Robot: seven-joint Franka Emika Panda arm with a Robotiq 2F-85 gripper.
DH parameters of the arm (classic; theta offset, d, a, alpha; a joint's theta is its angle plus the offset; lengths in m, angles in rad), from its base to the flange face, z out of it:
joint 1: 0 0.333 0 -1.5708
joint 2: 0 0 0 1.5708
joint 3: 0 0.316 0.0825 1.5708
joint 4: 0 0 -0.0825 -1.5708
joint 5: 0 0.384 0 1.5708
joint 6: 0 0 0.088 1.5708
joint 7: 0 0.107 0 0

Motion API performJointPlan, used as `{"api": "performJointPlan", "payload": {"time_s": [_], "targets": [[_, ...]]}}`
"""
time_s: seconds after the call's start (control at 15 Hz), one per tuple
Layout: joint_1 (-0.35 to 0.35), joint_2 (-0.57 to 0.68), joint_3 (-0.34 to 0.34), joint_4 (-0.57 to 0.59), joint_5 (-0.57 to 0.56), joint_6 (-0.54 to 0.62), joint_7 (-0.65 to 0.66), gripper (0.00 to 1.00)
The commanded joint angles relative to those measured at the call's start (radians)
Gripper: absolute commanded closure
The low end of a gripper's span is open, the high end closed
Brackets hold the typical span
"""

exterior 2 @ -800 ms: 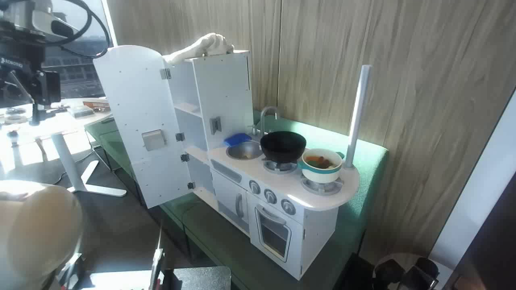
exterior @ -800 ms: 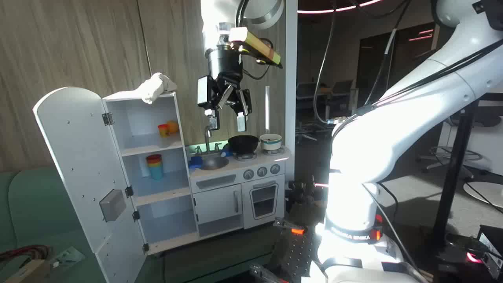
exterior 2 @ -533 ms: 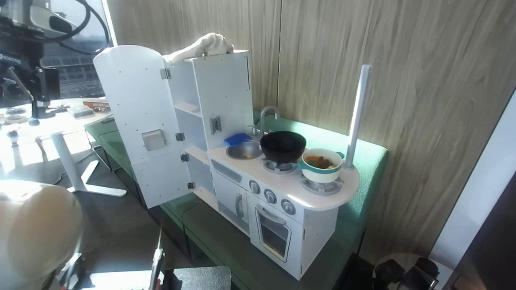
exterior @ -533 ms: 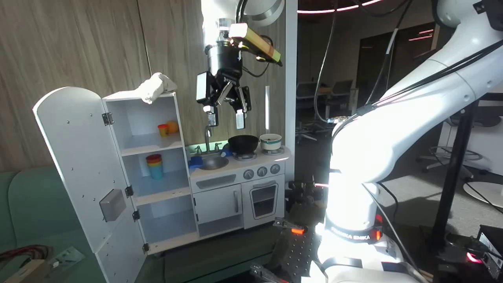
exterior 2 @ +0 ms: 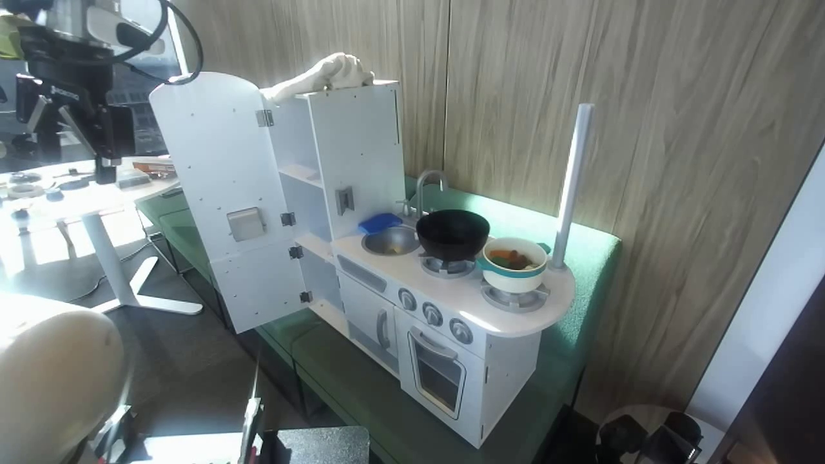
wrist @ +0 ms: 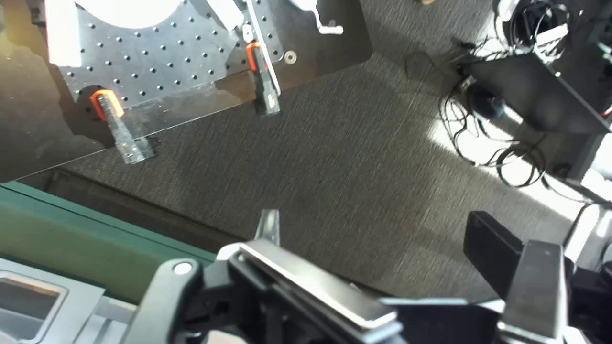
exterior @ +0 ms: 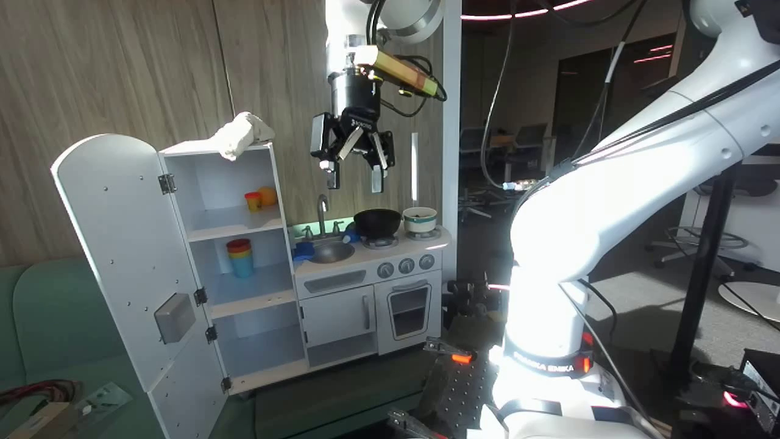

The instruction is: Pour out the contents of the bowl into the pot

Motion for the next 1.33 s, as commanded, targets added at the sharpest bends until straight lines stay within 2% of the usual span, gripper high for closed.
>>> {"api": "performJointPlan", "payload": {"time_s": [0.0, 0.13, 0.33, 0.6, 0.8, 0.87, 0.93, 1.27], "targets": [[-0.140, 0.048, -0.095, 0.095, -0.095, -0.002, -0.004, 0.00], [-0.200, 0.092, -0.158, 0.156, -0.146, 0.020, -0.025, 0.00], [-0.269, 0.202, -0.217, 0.274, -0.228, 0.060, -0.012, 0.00], [-0.306, 0.402, -0.262, 0.455, -0.262, 0.114, 0.029, 0.00], [-0.311, 0.562, -0.288, 0.600, -0.263, 0.101, 0.051, 0.00], [-0.313, 0.517, -0.275, 0.482, -0.272, 0.163, 0.082, 0.00], [-0.311, 0.551, -0.281, 0.496, -0.267, 0.166, 0.092, 0.00], [-0.329, 0.635, -0.336, 0.412, -0.229, 0.232, 0.099, 0.00]]}}
